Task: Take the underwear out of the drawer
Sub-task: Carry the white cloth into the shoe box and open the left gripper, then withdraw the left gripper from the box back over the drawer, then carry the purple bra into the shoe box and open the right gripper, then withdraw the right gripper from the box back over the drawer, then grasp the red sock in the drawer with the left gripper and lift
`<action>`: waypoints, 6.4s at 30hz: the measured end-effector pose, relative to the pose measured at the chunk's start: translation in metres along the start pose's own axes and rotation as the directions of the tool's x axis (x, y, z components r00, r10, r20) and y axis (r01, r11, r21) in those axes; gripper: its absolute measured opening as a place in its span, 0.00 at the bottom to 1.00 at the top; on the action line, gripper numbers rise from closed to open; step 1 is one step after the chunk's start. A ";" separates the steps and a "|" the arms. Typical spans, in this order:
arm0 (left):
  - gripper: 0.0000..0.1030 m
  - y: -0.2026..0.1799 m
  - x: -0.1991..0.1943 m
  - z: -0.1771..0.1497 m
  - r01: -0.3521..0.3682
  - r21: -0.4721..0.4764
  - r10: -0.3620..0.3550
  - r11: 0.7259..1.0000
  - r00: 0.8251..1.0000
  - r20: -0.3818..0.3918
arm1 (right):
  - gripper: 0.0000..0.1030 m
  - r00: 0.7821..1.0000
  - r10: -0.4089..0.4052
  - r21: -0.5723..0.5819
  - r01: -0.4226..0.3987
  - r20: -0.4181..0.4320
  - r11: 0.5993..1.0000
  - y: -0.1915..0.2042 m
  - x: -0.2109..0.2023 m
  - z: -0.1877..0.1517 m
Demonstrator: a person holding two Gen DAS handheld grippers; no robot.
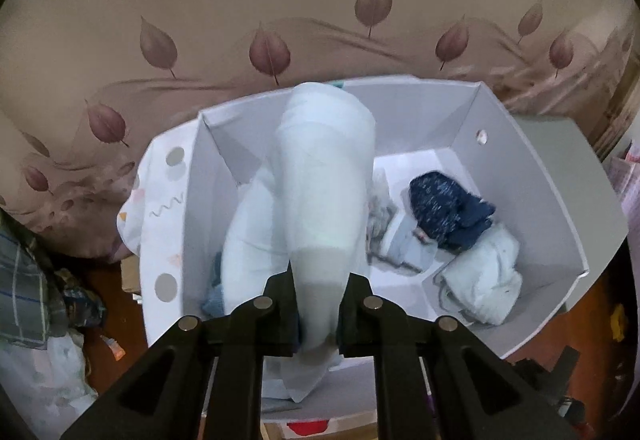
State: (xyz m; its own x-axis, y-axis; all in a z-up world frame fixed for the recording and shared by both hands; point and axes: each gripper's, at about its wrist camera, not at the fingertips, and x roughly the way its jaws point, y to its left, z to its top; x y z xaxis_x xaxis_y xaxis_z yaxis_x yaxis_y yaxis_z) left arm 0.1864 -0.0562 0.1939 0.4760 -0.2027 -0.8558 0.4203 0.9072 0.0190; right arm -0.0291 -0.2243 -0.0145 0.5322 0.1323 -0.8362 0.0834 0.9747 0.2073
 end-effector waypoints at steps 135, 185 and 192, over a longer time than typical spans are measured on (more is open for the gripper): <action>0.79 0.082 0.043 -0.261 -0.282 -0.303 0.296 0.910 0.955 -0.003 | 0.79 0.922 -0.172 -0.272 0.275 0.347 0.922 0.094 -0.174 0.156; 0.78 -0.022 0.168 -0.256 -0.051 0.220 0.133 0.974 0.918 -0.373 | 0.79 0.970 -0.086 0.070 0.071 0.229 0.995 -0.022 -0.066 0.020; 0.73 -0.023 0.185 -0.255 -0.040 0.187 0.121 0.982 0.888 -0.443 | 0.79 0.972 -0.054 0.062 0.041 0.230 0.997 -0.019 -0.069 0.021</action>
State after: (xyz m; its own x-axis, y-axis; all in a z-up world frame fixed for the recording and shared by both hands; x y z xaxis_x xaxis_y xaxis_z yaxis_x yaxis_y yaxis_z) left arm 0.0680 -0.0205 -0.0961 0.1311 0.0931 -0.9870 0.5376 0.8298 0.1497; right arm -0.0495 -0.2561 0.0497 0.7062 0.0344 -0.7072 0.1570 0.9663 0.2038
